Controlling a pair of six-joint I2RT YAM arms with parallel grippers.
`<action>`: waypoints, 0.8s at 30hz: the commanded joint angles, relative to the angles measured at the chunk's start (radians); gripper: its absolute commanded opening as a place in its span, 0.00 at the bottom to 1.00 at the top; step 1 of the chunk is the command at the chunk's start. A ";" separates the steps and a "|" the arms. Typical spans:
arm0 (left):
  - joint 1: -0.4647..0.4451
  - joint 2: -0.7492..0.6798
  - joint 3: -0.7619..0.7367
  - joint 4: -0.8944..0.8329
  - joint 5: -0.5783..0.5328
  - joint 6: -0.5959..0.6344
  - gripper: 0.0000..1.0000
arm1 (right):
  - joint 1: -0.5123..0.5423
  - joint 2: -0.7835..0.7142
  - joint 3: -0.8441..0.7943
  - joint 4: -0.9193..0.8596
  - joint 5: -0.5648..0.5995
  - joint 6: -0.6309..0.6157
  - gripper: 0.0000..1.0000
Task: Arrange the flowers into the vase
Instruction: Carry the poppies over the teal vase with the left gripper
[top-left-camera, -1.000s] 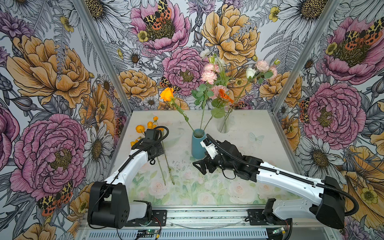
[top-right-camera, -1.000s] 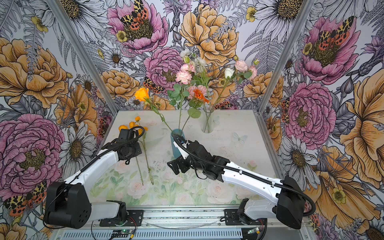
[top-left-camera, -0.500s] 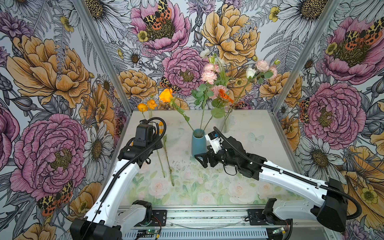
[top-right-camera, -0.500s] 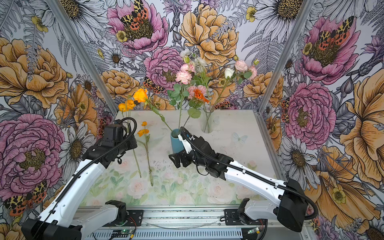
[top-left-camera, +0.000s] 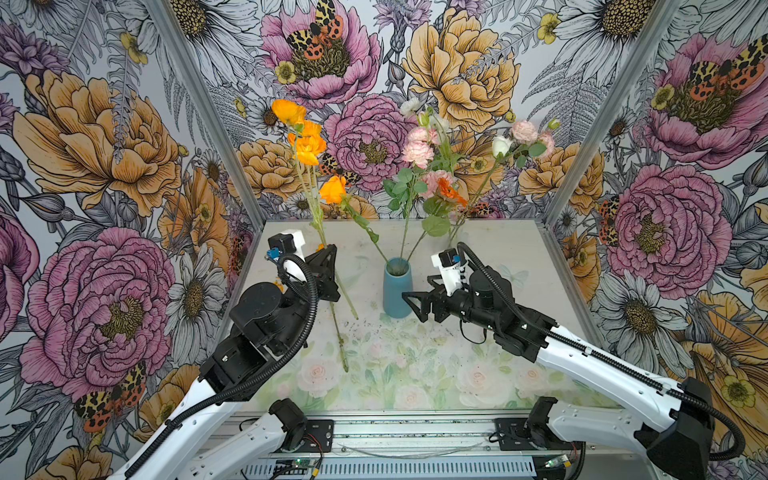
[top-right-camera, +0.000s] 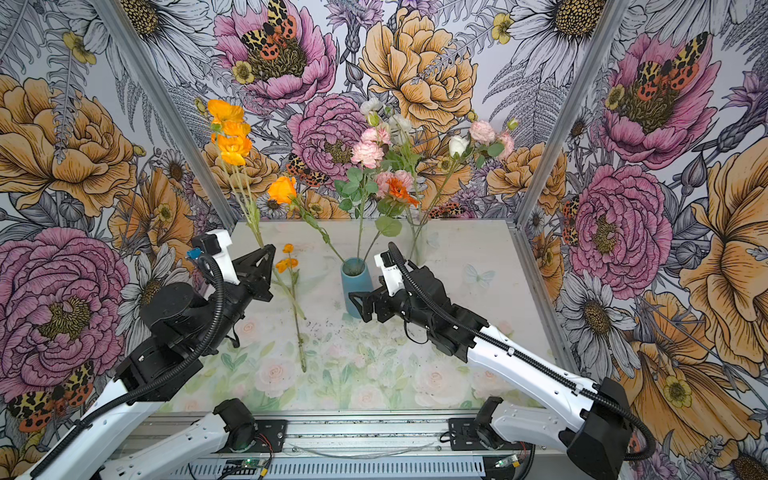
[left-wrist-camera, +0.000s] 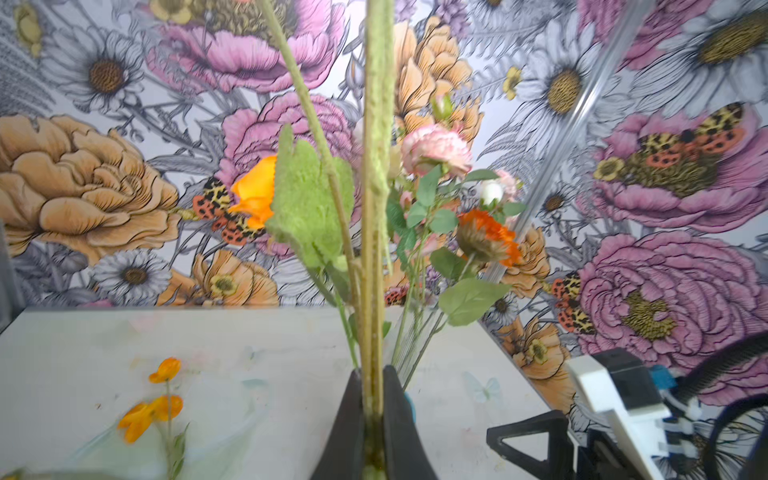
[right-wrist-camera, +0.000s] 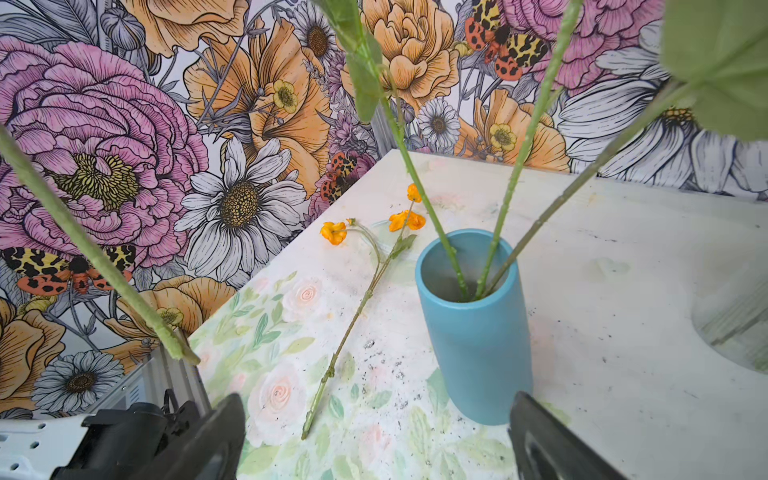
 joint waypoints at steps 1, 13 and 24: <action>-0.034 0.073 -0.063 0.367 0.031 0.159 0.00 | -0.013 -0.023 -0.010 0.017 -0.018 -0.007 1.00; -0.036 0.427 -0.080 0.904 0.129 0.340 0.00 | -0.016 -0.064 -0.010 0.002 0.017 -0.008 0.99; -0.009 0.557 -0.132 0.981 0.120 0.345 0.00 | -0.016 -0.067 -0.018 0.002 0.014 -0.014 0.99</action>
